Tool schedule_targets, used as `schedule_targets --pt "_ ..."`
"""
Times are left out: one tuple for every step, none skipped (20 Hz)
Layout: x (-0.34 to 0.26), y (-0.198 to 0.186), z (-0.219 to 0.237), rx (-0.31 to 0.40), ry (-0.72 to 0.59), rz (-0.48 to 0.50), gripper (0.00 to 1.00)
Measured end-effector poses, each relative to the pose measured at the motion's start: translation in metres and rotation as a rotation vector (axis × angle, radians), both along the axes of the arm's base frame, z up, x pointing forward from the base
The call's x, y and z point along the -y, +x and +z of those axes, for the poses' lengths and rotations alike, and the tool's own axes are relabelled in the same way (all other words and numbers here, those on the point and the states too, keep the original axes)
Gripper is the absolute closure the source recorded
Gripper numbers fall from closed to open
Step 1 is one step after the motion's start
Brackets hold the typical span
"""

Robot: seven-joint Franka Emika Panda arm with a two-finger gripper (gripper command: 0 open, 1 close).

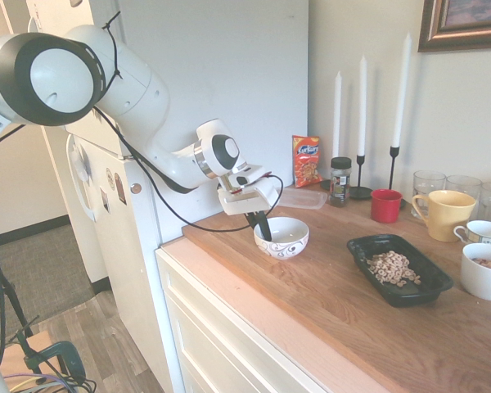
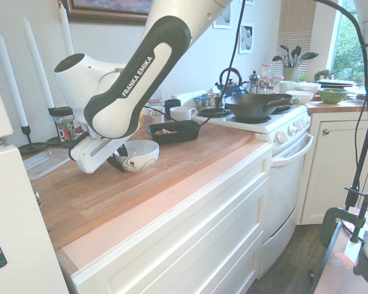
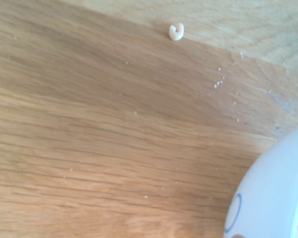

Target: Pour the cereal into the box

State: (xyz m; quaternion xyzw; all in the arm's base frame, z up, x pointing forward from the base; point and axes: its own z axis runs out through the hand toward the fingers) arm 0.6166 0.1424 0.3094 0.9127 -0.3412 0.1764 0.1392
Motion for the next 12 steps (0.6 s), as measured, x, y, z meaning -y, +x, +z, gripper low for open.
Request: schedule_targets --pt "0.000 0.000 0.000 -0.001 0.011 -0.008 0.00" --pt "0.000 0.000 0.000 -0.002 0.025 -0.016 0.00" --pt "-0.001 0.000 0.001 -0.004 0.038 -0.024 0.00" --pt "-0.002 0.000 0.002 -0.007 0.056 -0.031 0.00" --pt "-0.004 -0.001 0.005 -0.013 0.082 -0.038 0.00" --pt "-0.005 -0.001 0.010 -0.021 0.114 -0.045 0.00" --pt "-0.005 -0.001 0.016 -0.026 0.145 -0.051 0.00" --pt "-0.004 -0.001 0.025 -0.027 0.173 -0.059 0.00" --pt "-0.002 -0.001 0.036 -0.025 0.198 -0.068 0.00" --pt "0.001 -0.001 0.049 -0.024 0.218 -0.076 0.00" --pt "0.004 -0.002 0.062 -0.023 0.240 -0.089 0.00" --pt "0.008 -0.003 0.075 -0.030 0.264 -0.098 0.00"
